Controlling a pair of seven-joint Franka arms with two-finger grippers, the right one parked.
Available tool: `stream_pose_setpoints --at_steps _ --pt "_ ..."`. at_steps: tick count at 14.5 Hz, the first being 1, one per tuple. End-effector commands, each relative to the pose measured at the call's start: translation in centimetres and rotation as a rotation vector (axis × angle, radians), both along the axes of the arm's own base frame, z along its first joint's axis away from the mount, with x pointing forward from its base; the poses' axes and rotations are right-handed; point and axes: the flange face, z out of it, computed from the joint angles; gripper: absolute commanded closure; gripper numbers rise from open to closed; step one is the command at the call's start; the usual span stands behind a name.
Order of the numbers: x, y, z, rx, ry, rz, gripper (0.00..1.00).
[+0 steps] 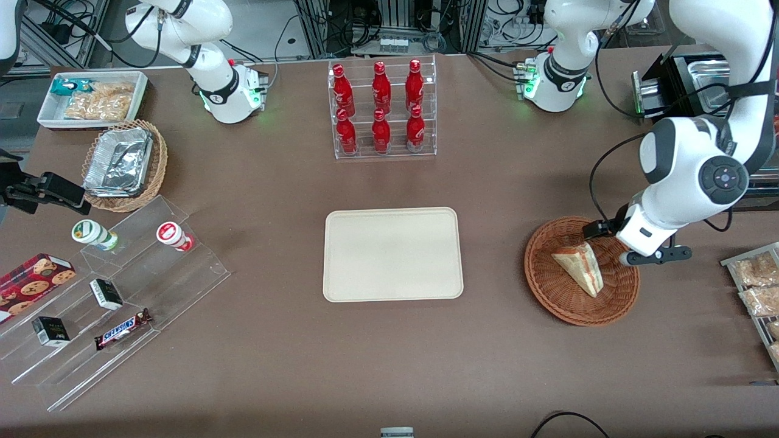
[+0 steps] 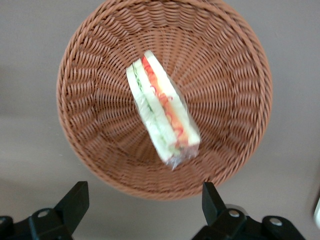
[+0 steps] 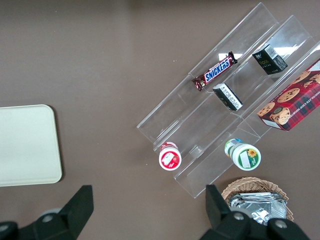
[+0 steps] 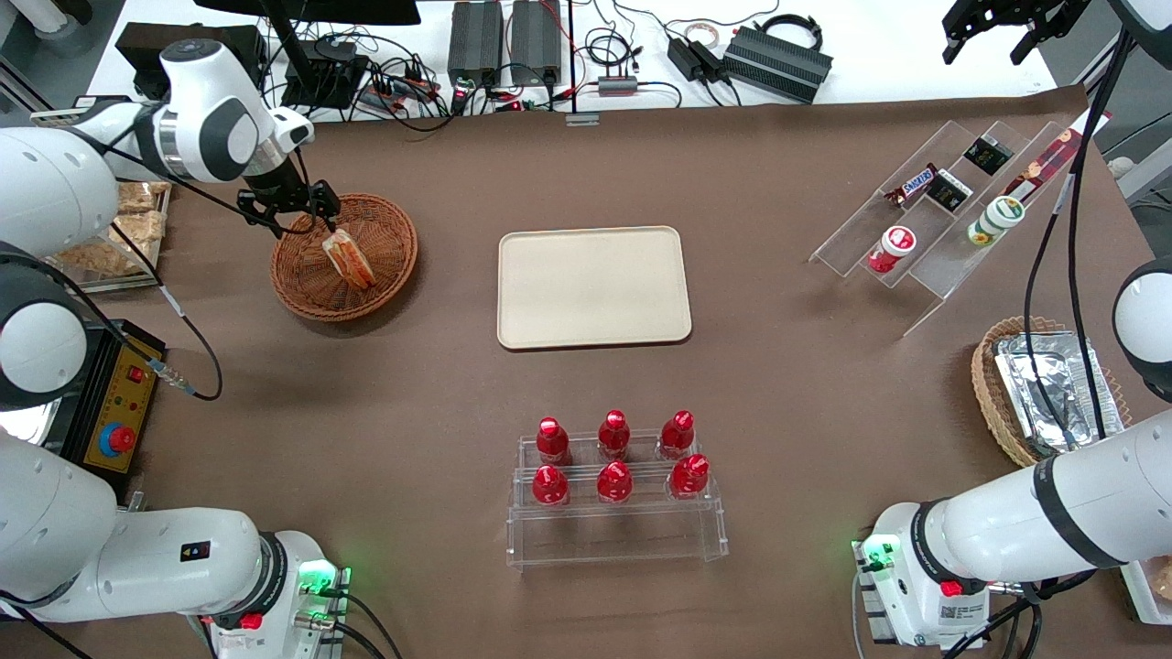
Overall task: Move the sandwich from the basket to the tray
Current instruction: 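Lower the left gripper and close it on the wrapped sandwich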
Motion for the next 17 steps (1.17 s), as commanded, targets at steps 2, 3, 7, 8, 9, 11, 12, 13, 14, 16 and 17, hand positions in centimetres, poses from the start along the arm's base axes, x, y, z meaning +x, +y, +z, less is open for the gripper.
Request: stream_pose_setpoints --at_steps 2,3,7,8,9,11,12,13,14,16,17 --pt "0.9 -2.5 -1.8 0.02 -0.059 0.273 0.0" --pt "1.1 -2.7 -2.3 0.02 -0.066 0.331 0.0" --pt "1.5 -2.7 -4.3 0.019 -0.071 0.473 0.0" --pt "1.5 -2.7 -4.7 0.021 -0.064 0.475 0.0" --pt "1.5 -2.6 -5.3 0.024 -0.055 0.476 0.0" --pt "1.7 -2.1 -6.7 0.028 -0.035 0.484 0.0" --pt "1.7 -2.0 -7.3 0.03 -0.024 0.485 0.0" --pt "1.7 -2.1 -8.1 0.029 -0.019 0.486 0.0" --pt "1.8 -2.2 -8.6 0.026 -0.024 0.484 0.0" --pt "1.8 -2.2 -9.3 0.026 -0.023 0.479 0.08" --pt "1.7 -2.2 -9.4 0.026 -0.02 0.475 0.28"
